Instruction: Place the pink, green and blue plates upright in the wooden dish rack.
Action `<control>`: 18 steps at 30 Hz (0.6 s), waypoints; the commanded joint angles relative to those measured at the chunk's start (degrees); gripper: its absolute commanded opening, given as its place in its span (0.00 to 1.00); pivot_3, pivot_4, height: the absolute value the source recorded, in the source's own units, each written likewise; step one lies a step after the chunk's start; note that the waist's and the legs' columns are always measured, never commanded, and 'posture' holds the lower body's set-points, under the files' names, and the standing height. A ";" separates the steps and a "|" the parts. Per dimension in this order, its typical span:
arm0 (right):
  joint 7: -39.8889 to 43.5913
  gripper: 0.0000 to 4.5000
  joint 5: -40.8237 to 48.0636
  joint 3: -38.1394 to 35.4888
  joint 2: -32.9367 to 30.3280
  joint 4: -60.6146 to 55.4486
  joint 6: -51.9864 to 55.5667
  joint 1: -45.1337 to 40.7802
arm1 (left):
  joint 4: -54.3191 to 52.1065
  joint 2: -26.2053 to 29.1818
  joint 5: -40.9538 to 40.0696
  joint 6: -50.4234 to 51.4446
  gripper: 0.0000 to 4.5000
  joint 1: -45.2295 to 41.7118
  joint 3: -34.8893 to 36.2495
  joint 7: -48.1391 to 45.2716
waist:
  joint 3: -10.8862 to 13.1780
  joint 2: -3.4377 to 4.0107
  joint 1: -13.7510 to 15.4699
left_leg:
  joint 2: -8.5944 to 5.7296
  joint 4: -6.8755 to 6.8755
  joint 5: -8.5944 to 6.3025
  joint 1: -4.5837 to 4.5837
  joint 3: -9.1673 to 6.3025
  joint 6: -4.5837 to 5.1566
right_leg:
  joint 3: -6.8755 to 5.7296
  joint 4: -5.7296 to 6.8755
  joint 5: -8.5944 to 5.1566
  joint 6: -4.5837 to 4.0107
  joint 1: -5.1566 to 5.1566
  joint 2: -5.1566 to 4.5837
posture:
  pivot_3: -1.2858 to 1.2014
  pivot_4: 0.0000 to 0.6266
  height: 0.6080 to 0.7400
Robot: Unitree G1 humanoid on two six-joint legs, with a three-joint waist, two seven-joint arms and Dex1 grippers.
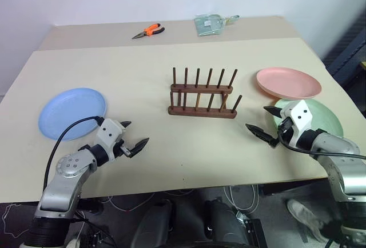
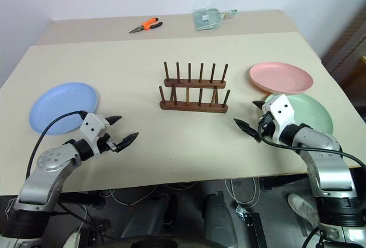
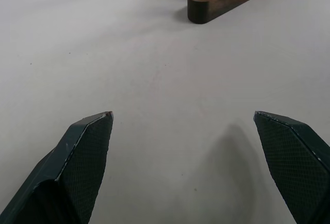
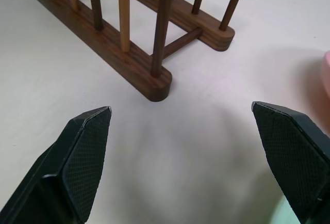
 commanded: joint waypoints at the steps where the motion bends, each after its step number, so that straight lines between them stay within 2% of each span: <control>1: -0.27 0.99 -0.64 0.55 0.61 0.45 -1.94 -2.07 | -1.92 -0.09 -0.12 -0.56 1.00 0.17 0.84 0.42 | 0.00 0.00 0.00 | 0.00 0.00 0.00 0.00 0.00 0.00 | 0.00 0.00 0.00 0.00 0.00 0.00 | 0.52 0.24 1.00; 10: -0.50 0.99 0.05 1.95 1.99 -0.25 -1.64 -2.13 | -0.50 -0.27 -1.20 1.48 1.00 -2.34 -0.95 -1.92 | 0.00 0.00 0.08 | -0.01 0.00 0.00 0.00 0.00 0.00 | 0.00 -0.01 0.00 0.01 0.00 0.00 | 0.52 0.24 1.00; 17: -1.37 0.99 1.34 3.39 3.27 -6.55 1.47 1.11 | 9.78 -0.67 0.84 -0.34 1.00 -11.60 -5.42 -7.30 | 0.00 0.00 -0.01 | -0.03 0.01 -0.01 -0.01 0.00 0.03 | -0.01 -0.01 0.01 0.03 0.00 0.00 | 0.52 0.24 1.00; 18: -2.74 0.99 0.86 3.92 4.15 -7.98 1.56 1.70 | 15.04 -1.65 2.46 -2.17 1.00 -16.42 -7.50 -8.64 | 0.00 0.01 0.04 | -0.03 0.01 -0.01 -0.01 0.01 0.03 | -0.01 -0.01 0.02 0.03 0.00 0.00 | 0.52 0.24 1.00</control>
